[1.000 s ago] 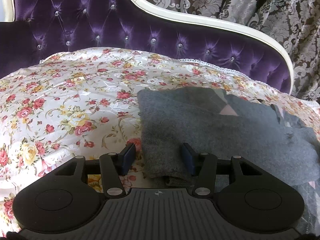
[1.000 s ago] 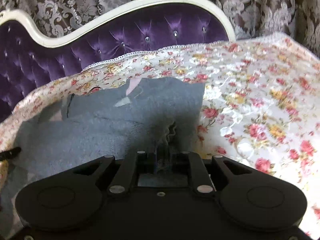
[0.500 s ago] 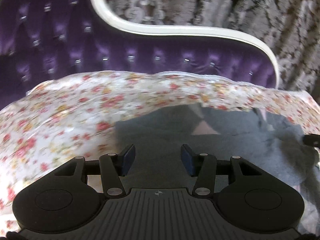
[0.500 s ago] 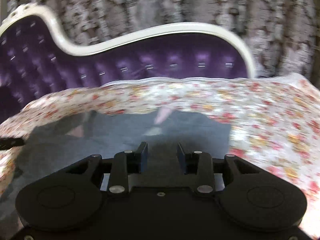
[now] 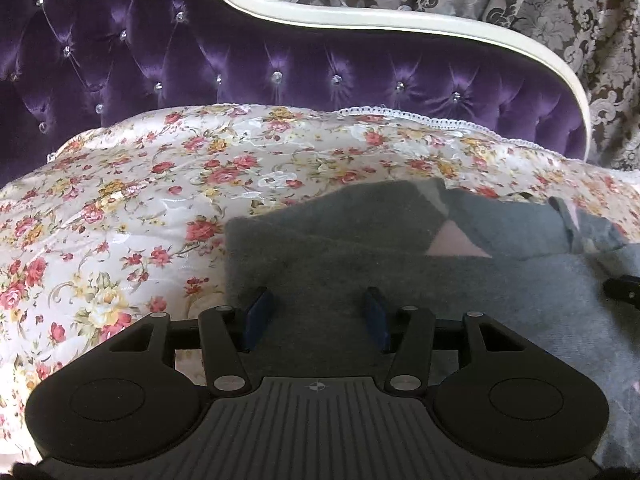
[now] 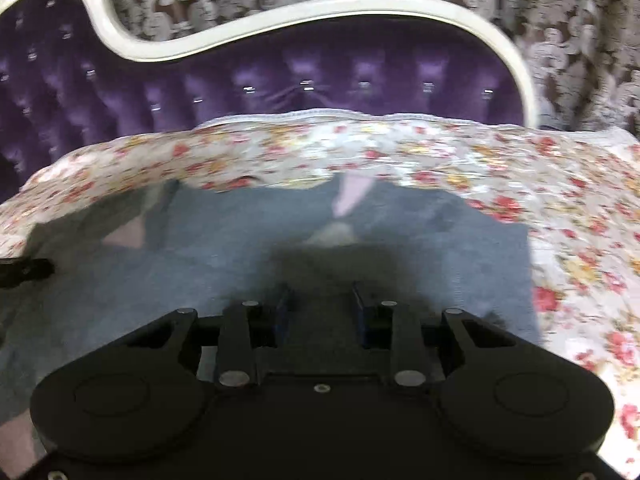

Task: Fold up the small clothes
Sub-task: 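Grasp the hem with both grippers and fold it up over the collar, then open both grippers and withdraw from the folded sweater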

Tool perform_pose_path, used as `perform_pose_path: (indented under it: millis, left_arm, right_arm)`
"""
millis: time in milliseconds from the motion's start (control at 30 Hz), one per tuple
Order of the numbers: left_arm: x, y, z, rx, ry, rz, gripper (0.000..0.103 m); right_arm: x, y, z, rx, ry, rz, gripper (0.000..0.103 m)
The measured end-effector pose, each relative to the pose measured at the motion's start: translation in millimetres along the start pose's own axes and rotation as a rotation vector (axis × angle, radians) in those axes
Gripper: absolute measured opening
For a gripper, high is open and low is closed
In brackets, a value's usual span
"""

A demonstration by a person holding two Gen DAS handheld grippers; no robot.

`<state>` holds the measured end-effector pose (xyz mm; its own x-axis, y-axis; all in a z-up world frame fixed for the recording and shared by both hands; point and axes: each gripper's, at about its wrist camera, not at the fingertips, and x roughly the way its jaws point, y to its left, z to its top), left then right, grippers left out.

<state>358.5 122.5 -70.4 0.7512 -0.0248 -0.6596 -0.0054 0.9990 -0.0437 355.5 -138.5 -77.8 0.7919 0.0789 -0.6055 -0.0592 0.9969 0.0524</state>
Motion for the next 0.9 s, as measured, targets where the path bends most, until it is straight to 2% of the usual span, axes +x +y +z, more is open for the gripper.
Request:
perform_pose_path:
  millis: [67, 133, 167, 200, 233, 267, 333, 400, 500, 700, 900]
  left_arm:
    - [0, -3, 0, 0.0, -0.005, 0.008, 0.051]
    - [-1, -3, 0, -0.004, -0.008, 0.005, 0.053]
    - [-2, -1, 1, -0.007, -0.007, -0.006, 0.058]
    - [-4, 1, 2, -0.012, -0.001, -0.017, 0.067]
    - [-8, 2, 1, -0.02, 0.006, -0.025, 0.074]
    - [-13, 4, 0, -0.028, 0.008, -0.031, 0.083]
    - [-28, 7, -3, -0.04, -0.002, -0.024, 0.087]
    - [-47, 10, -9, -0.052, -0.021, -0.019, 0.093]
    - [-76, 13, -18, -0.066, -0.041, -0.022, 0.103]
    - [-133, 12, -47, -0.066, -0.041, -0.036, 0.103]
    - [-177, 4, -86, -0.045, -0.037, -0.083, 0.103]
  right_arm:
    - [-1, 0, -1, -0.011, -0.003, 0.006, 0.042]
    - [-3, -1, -1, -0.014, -0.011, 0.025, 0.048]
    - [-5, -4, -1, -0.006, -0.013, 0.039, 0.058]
    - [-10, -6, -1, 0.006, -0.018, 0.052, 0.073]
    - [-16, -8, -1, 0.017, -0.029, 0.06, 0.081]
    - [-25, -10, -1, 0.024, -0.046, 0.066, 0.083]
    - [-42, -12, -2, 0.024, -0.068, 0.069, 0.084]
    - [-60, -14, -5, 0.025, -0.085, 0.079, 0.09]
    - [-89, -16, -13, 0.03, -0.105, 0.11, 0.095]
    - [-143, -22, -40, 0.052, -0.13, 0.165, 0.098]
    - [-188, -25, -77, 0.061, -0.114, 0.212, 0.098]
